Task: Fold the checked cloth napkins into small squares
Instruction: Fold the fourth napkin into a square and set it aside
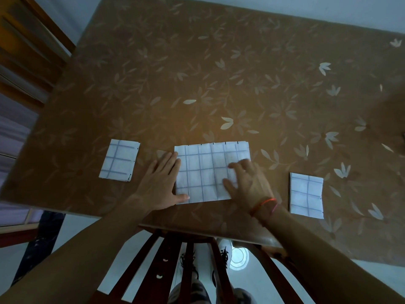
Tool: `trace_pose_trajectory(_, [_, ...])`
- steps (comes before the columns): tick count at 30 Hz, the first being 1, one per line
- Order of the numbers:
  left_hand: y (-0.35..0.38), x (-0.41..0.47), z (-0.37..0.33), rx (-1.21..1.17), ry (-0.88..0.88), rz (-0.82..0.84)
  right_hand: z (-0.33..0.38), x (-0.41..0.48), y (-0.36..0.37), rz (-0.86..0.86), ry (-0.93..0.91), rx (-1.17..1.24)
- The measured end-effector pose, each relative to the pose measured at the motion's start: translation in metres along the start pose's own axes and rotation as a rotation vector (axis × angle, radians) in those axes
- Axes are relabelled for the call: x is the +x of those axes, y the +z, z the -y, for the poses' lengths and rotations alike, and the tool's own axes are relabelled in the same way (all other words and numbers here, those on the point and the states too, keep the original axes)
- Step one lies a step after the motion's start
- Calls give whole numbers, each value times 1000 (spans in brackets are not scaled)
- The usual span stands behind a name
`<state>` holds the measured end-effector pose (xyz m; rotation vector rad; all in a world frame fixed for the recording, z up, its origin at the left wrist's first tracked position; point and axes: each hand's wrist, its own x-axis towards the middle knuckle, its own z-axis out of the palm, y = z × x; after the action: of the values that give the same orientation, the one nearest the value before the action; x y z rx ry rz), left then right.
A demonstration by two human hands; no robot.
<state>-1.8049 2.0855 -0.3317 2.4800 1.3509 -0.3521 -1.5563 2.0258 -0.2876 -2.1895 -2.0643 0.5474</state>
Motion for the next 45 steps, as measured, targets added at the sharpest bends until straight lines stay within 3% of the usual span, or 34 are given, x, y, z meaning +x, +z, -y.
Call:
trace_pose_trajectory(5, [-2, -1, 0, -11, -14, 55, 44, -35, 56, 87, -396, -104])
trace_pose_trajectory(11, [0, -2, 0, 9, -5, 21, 52, -50, 83, 166, -474, -170])
trace_pose_trajectory(26, [-5, 3, 11, 42, 11, 146, 38, -52, 86, 210, -400, -191])
trace_pose_trajectory(41, [-8, 2, 8, 8, -9, 189, -61, -80, 49, 138, -61, -344])
trace_pose_trajectory(45, [-8, 2, 7, 21, -11, 184, -58, -79, 41, 224, 13, -273])
